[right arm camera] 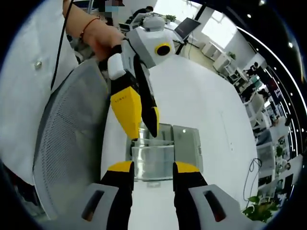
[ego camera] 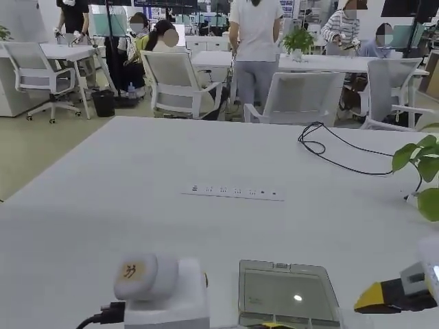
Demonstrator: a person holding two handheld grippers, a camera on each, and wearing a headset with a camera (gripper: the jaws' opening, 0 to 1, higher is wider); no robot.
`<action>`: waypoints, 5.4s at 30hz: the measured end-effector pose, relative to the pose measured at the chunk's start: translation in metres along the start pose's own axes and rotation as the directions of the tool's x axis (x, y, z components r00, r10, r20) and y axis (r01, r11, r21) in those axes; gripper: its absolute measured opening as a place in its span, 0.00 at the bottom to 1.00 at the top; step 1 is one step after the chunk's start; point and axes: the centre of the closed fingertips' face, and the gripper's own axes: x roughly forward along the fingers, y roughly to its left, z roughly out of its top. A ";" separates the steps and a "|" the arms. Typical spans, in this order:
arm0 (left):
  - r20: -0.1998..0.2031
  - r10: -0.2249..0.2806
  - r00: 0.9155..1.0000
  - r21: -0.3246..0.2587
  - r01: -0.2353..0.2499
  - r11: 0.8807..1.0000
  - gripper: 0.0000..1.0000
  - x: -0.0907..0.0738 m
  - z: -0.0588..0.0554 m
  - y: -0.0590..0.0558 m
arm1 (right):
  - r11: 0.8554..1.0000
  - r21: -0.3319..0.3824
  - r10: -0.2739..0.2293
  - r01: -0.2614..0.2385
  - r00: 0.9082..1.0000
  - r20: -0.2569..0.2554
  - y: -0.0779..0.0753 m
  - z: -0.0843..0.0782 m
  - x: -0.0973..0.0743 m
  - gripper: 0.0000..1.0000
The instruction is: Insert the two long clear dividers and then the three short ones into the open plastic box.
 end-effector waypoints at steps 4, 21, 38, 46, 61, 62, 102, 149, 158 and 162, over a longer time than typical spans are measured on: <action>0.010 0.008 1.000 -0.025 -0.008 1.000 0.30 0.003 0.000 0.001 | 1.000 -0.007 0.002 -0.002 1.000 0.006 0.004 0.008 0.001 0.33; -0.019 -0.004 1.000 -0.093 0.002 0.996 0.05 0.011 -0.010 -0.001 | 1.000 -0.019 0.007 -0.007 1.000 -0.003 0.009 0.018 0.005 0.33; -0.027 -0.003 1.000 -0.109 0.000 0.994 0.00 0.011 -0.013 -0.001 | 0.999 -0.031 0.009 -0.009 1.000 -0.006 0.011 0.017 0.007 0.33; -0.073 0.004 0.997 0.058 0.000 0.998 0.00 0.009 -0.018 0.000 | 0.999 0.013 0.035 -0.036 0.998 0.051 0.002 0.022 -0.006 0.34; -0.135 -0.103 0.985 0.547 0.161 0.821 0.00 -0.004 -0.012 -0.026 | 0.898 0.124 0.381 -0.422 0.887 0.261 0.009 0.037 -0.032 0.17; -0.142 -0.112 0.984 0.566 0.173 0.806 0.00 -0.004 -0.013 -0.029 | 0.893 0.121 0.394 -0.434 0.882 0.259 0.011 0.038 -0.031 0.17; -0.170 -0.132 0.977 0.594 0.208 0.777 0.02 -0.006 -0.019 -0.034 | 0.854 0.056 0.486 -0.517 0.832 0.266 0.029 0.040 -0.021 0.03; -0.126 0.156 0.980 0.620 -0.045 0.783 0.80 -0.064 -0.027 0.058 | 0.921 0.191 0.326 -0.341 0.940 0.103 -0.015 -0.026 0.025 0.03; -0.135 0.167 0.977 0.615 -0.050 0.787 0.92 -0.068 -0.034 0.063 | 0.920 0.206 0.327 -0.333 0.943 0.065 -0.018 -0.042 0.053 0.03; -0.149 0.169 0.974 0.610 -0.044 0.791 0.94 -0.069 -0.038 0.066 | 0.920 0.199 0.335 -0.337 0.941 0.045 -0.018 -0.047 0.060 0.03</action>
